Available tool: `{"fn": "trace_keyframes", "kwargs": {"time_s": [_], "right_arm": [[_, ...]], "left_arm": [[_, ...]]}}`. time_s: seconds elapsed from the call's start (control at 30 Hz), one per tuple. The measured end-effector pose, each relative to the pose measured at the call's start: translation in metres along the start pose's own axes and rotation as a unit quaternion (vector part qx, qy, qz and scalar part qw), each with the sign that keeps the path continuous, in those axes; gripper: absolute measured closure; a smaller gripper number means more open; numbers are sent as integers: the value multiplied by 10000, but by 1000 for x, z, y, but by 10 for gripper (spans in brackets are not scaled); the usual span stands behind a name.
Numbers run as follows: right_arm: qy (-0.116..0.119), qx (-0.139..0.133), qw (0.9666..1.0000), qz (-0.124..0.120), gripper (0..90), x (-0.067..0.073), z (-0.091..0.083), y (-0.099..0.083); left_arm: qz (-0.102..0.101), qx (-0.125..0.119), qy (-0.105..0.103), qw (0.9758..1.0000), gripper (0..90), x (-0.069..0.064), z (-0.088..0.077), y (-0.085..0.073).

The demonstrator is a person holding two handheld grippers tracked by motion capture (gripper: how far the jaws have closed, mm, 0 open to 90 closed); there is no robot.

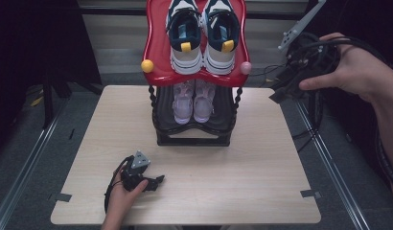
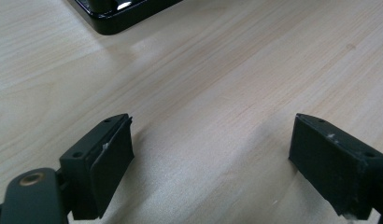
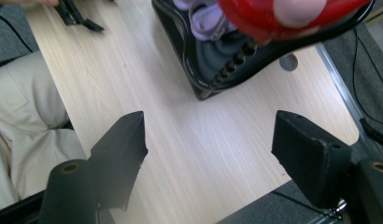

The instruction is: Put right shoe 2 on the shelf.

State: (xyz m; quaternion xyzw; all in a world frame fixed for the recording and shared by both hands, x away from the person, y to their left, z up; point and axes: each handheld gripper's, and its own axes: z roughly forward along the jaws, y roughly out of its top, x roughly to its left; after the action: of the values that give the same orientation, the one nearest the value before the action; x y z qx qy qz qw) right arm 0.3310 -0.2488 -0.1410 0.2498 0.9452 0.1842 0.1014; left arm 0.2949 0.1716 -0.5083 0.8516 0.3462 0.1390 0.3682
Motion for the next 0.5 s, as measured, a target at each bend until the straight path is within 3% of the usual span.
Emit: {"fn": "trace_keyframes", "kwargs": {"time_s": [0.23,0.5], "right_arm": [[141,230,9996,8,231,6,29,-17],[293,310,9991,51,210,10,61,-32]], "left_arm": [[7,8,-3,10000,130,0,0,0],[6,6,-3,10000,130,0,0,0]]}}
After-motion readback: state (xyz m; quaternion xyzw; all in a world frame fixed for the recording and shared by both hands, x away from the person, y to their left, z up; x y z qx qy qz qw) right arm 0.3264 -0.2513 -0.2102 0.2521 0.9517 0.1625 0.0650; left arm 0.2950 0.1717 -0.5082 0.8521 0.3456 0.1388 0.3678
